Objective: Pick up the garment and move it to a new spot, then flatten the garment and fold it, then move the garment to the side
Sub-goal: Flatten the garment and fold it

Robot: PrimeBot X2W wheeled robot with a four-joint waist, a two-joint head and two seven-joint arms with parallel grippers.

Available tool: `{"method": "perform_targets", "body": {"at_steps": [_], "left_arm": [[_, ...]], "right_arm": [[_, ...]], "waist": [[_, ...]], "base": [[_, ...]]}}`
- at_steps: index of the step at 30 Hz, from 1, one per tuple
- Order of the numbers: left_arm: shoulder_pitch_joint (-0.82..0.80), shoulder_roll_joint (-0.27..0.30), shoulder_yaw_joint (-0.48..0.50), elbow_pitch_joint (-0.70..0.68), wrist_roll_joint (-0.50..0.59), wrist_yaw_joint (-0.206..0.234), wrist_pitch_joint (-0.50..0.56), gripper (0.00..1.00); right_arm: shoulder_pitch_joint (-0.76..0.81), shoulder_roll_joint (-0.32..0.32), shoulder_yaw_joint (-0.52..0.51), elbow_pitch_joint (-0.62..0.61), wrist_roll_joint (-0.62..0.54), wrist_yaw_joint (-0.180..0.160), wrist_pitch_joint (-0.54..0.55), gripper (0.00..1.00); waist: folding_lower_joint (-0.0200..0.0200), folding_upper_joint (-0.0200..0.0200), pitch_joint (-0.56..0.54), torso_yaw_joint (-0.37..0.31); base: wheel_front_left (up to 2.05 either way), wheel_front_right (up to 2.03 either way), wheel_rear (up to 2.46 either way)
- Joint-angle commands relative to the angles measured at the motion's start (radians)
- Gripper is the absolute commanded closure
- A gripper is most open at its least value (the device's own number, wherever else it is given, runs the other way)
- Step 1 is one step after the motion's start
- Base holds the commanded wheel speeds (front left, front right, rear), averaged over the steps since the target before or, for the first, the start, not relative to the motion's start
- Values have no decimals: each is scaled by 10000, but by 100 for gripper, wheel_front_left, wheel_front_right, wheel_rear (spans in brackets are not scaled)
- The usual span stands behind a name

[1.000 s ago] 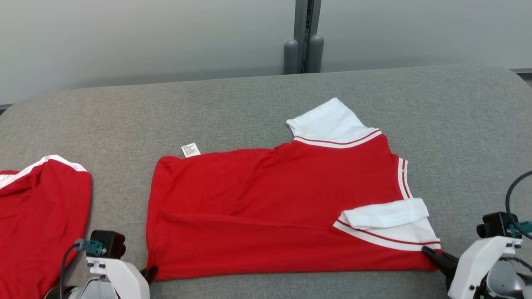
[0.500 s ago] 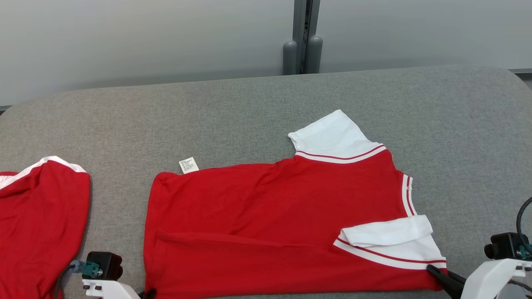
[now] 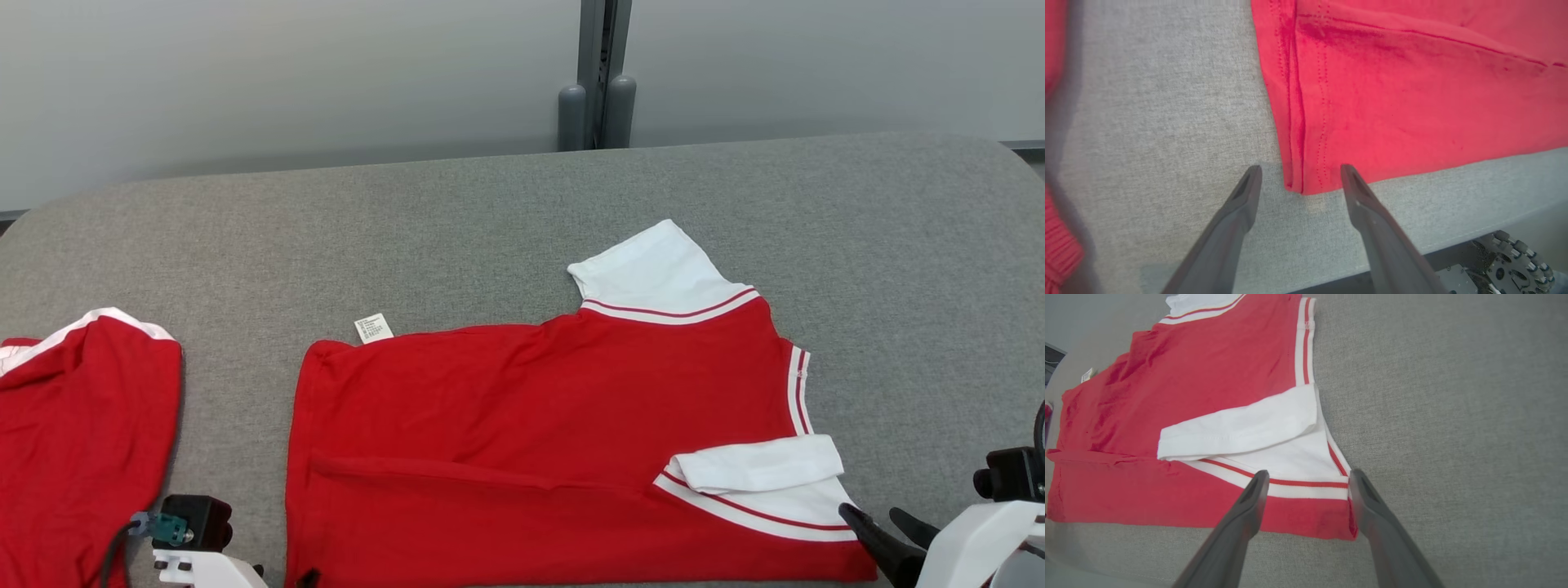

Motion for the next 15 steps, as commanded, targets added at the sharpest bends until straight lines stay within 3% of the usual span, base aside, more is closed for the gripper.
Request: {"method": "perform_targets", "body": {"at_steps": [1,10,15], "left_arm": [[-84,101,80,-63,125,88,-82,0],[-328,120,438,-638,391,211,-720,0],[-902,58,654,-403,667,-17,-1011,0]], "right_arm": [[98,44,-75,-137,-71,4,85,0],[7,112,-433,-891,-363,4,-71,0],[-602,-13,-347,-1117,-432,4,-257,0]], "waist": [[0,-1,-10,10],[0,-1,-30,29],[0,-1,-5,-16]], "base": [[0,0,0],[0,0,0],[0,0,0]]}}
